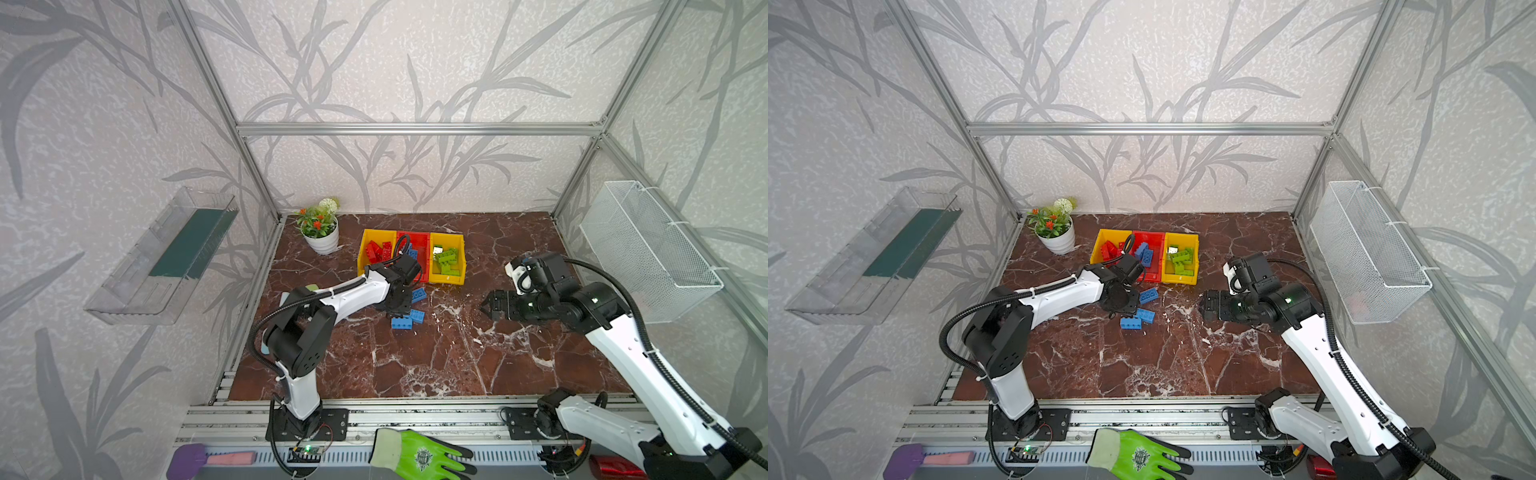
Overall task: Sort the legos into containers by color
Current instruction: 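Reach the left gripper back down toward the blue brick pile, then close the left gripper on a blue brick and lift it, then carry the blue brick into the red bin and open the left gripper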
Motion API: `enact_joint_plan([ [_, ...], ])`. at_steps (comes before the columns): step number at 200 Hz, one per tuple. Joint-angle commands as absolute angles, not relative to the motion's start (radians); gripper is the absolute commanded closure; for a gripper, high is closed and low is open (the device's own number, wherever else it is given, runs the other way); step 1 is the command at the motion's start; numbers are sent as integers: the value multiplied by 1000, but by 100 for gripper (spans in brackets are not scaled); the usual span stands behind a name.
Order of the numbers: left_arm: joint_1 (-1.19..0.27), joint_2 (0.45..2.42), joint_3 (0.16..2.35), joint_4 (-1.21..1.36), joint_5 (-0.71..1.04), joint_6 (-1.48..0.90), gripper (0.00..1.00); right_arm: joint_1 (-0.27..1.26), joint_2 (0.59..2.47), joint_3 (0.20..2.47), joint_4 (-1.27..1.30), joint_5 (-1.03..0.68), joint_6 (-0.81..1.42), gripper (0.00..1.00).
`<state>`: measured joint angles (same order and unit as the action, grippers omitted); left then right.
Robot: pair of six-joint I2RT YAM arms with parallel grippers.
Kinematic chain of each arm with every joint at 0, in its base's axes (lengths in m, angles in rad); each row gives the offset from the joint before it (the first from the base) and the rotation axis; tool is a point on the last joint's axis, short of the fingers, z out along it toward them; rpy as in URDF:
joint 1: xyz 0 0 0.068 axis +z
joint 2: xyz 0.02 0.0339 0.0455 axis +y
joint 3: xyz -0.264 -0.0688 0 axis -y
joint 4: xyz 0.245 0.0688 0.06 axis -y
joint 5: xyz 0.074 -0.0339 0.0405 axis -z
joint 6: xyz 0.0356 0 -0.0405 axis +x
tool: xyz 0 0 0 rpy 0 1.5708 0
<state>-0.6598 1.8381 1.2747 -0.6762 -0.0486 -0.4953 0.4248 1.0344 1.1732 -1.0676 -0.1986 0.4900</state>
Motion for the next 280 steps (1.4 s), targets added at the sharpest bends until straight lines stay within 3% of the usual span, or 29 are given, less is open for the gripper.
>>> enact_joint_plan([
  [1, -653, 1864, 1330, -685, -84, -458, 41, 430, 1019, 1170, -1091, -176, 515, 1],
  [104, -597, 1944, 1283, -625, -18, -449, 47, 429, 1094, 1230, -1098, -167, 505, 1],
  [159, -592, 1944, 1288, -664, -45, -453, 79, 430, 1147, 1232, -1072, -183, 505, 1],
  [172, -586, 1936, 1303, -688, -53, -451, 83, 429, 1160, 1230, -1062, -191, 502, 1],
  [229, -572, 1915, 1538, -854, -110, -375, 83, 428, 1235, 1256, -1009, -196, 481, 1],
  [280, -526, 2077, 1885, -960, -103, -316, 83, 422, 1265, 1311, -978, -154, 471, 1],
])
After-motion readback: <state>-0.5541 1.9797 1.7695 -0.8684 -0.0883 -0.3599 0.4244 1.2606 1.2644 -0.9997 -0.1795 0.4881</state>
